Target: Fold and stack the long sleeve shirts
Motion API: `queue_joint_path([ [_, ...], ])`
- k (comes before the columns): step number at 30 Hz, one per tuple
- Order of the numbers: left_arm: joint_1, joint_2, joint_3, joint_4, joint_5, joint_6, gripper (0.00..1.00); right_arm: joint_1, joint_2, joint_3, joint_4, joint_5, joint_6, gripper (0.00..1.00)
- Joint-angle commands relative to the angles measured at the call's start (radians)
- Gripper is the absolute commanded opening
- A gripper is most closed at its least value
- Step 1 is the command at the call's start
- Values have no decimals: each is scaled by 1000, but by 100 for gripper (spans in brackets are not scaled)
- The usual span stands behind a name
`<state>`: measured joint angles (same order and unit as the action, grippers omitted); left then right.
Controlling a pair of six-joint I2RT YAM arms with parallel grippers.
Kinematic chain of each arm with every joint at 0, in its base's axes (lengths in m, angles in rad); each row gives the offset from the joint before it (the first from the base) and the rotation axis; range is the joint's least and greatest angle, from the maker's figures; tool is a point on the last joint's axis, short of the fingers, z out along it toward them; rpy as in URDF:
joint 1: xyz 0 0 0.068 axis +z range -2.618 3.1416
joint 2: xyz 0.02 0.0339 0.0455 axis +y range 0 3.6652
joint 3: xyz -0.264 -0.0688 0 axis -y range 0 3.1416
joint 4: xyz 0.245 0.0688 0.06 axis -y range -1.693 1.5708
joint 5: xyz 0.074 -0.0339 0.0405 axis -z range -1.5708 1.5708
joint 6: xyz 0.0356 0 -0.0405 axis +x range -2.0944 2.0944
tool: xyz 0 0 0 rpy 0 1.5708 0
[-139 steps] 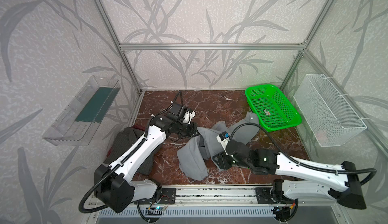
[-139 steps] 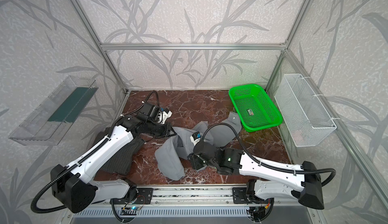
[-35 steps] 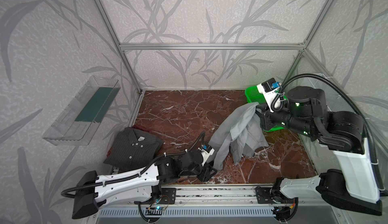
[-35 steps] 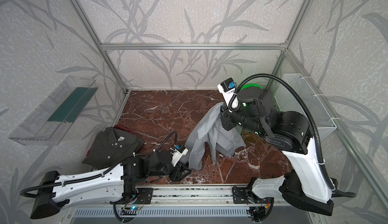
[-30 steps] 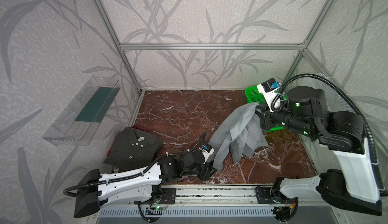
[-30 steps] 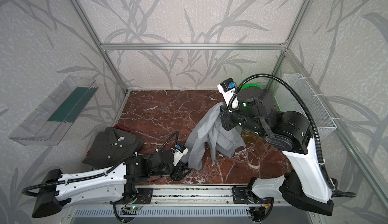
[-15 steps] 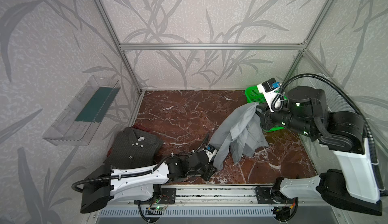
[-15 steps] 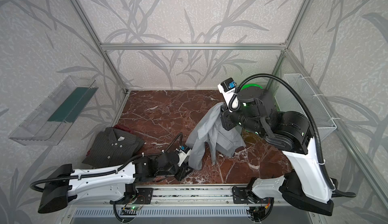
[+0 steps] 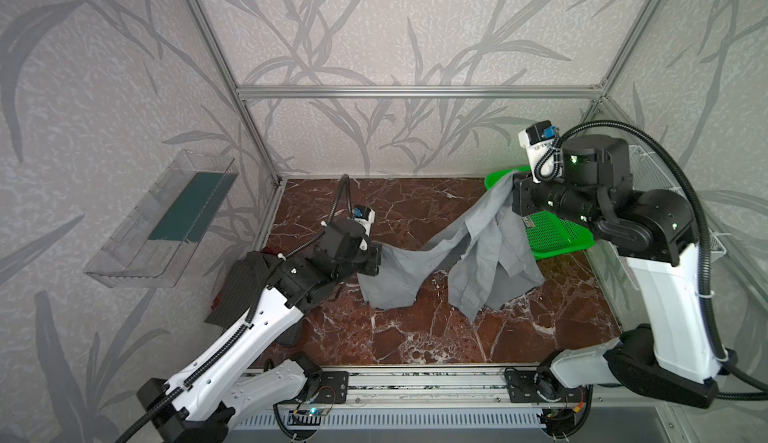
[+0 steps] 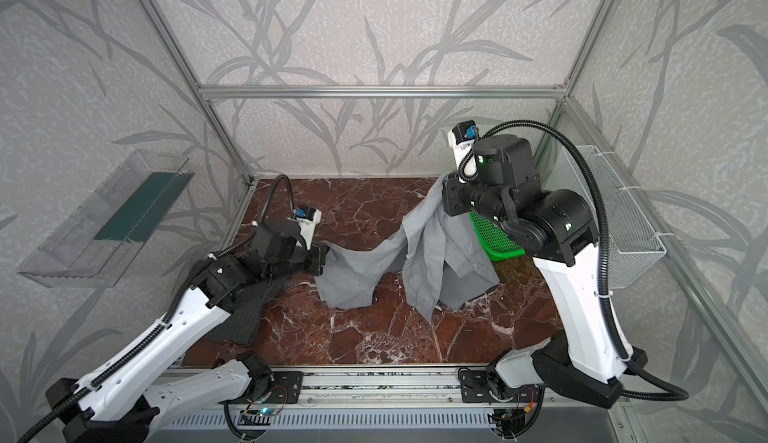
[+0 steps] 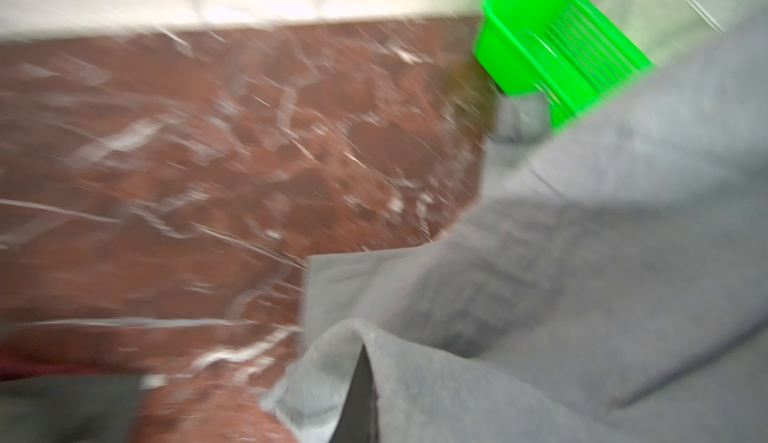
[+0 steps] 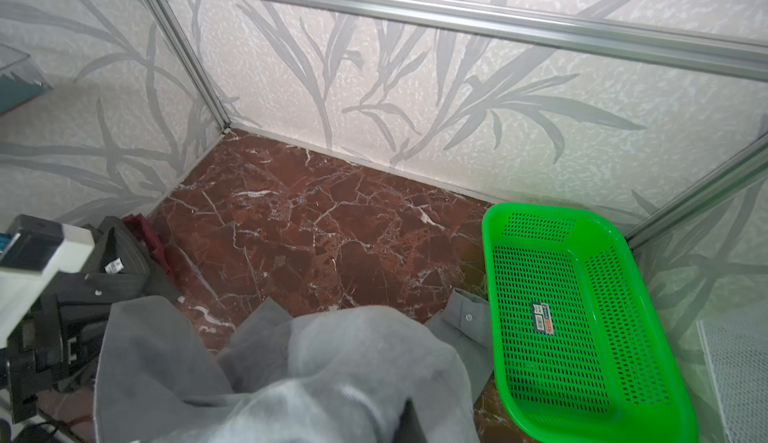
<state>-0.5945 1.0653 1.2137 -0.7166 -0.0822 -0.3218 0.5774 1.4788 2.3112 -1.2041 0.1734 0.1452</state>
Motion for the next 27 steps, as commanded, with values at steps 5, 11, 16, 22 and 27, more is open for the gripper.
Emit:
queue_joint_path([
  [5,277,279,454,-69,-210,178,0,-246,341,475,147,-300,190,0],
  [11,311,514,860,-15,-301,307,0,-403,480,538,512,-609,516,0],
  [16,311,492,902,156,-356,410,0,-414,498,562,645,-648,500,0],
  [22,293,231,333,498,-394,499,0,-425,390,255,533,-782,461,0],
  [27,252,53,-118,638,-467,477,0,-416,34,-495,924,-734,572,0],
])
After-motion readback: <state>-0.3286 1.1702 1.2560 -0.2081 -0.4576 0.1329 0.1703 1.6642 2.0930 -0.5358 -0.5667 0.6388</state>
